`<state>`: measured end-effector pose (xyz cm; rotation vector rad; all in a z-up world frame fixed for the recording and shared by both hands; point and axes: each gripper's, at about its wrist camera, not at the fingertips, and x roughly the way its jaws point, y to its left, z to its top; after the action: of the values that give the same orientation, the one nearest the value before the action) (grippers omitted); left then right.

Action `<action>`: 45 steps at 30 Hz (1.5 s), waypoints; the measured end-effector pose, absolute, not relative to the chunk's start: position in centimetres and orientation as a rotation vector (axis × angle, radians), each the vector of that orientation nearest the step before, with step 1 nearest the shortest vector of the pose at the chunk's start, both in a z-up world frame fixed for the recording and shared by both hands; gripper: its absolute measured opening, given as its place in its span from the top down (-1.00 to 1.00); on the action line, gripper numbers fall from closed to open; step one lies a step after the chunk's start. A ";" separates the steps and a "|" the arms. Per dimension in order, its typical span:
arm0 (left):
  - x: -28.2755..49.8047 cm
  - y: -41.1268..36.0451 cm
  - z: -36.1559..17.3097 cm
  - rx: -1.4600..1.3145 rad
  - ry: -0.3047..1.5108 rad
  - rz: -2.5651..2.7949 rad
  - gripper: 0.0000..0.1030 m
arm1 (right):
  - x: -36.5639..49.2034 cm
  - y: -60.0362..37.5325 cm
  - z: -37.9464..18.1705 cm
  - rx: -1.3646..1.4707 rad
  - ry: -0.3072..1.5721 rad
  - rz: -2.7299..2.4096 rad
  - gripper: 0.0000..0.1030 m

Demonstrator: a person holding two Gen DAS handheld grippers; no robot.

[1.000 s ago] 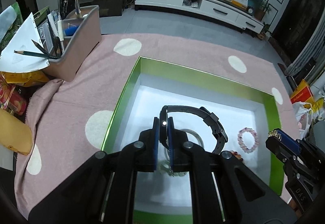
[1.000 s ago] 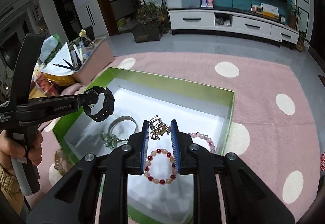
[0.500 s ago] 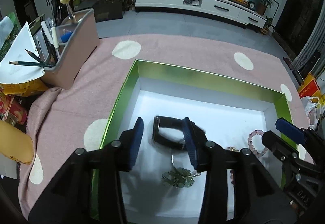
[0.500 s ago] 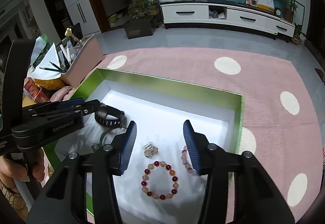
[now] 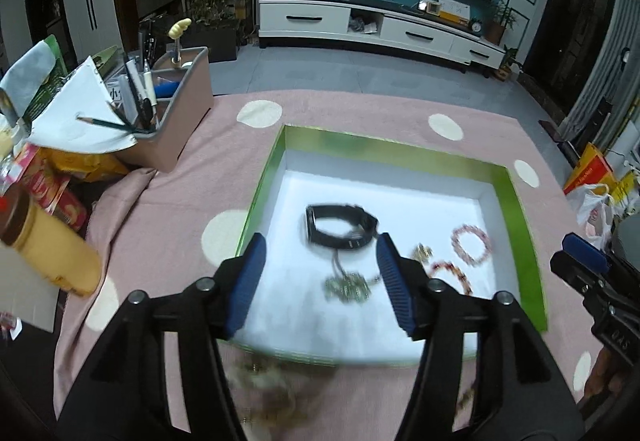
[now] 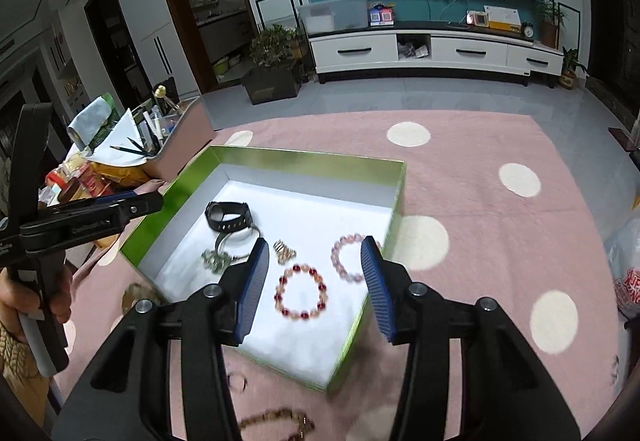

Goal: Organize jewelry
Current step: 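Carry the black watch and gold charm into the green box and open both tools, then move both open tools back over the remaining jewelry on the tablecloth, then grasp the small silver ring with the left tool while the right tool grasps the brown wooden bead bracelet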

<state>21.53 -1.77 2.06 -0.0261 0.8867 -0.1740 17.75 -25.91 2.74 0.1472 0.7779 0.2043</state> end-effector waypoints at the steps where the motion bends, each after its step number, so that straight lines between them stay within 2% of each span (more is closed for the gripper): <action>1: 20.5 -1.6 2.2 -0.022 0.881 -0.175 -0.19 | 16.7 -26.1 2.9 0.146 0.772 0.203 0.07; 15: 10.6 1.2 1.7 -0.054 0.904 -0.211 -0.24 | 9.0 -26.6 2.3 0.169 0.785 0.209 0.07; 27: 3.4 1.3 -3.5 0.003 0.962 -0.239 -0.25 | 5.8 -25.4 0.0 0.175 0.832 0.237 0.07; 41: 0.8 0.2 -7.1 0.047 0.974 -0.247 -0.24 | 3.9 -23.4 -2.6 0.180 0.876 0.288 0.07; 45: 1.0 -0.4 -7.8 0.080 0.970 -0.245 -0.16 | 3.9 -23.4 -3.5 0.172 0.894 0.275 0.06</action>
<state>1.02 -0.41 -7.85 0.0804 0.9701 -0.2453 3.86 -23.41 -3.53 0.1723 0.8937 0.2745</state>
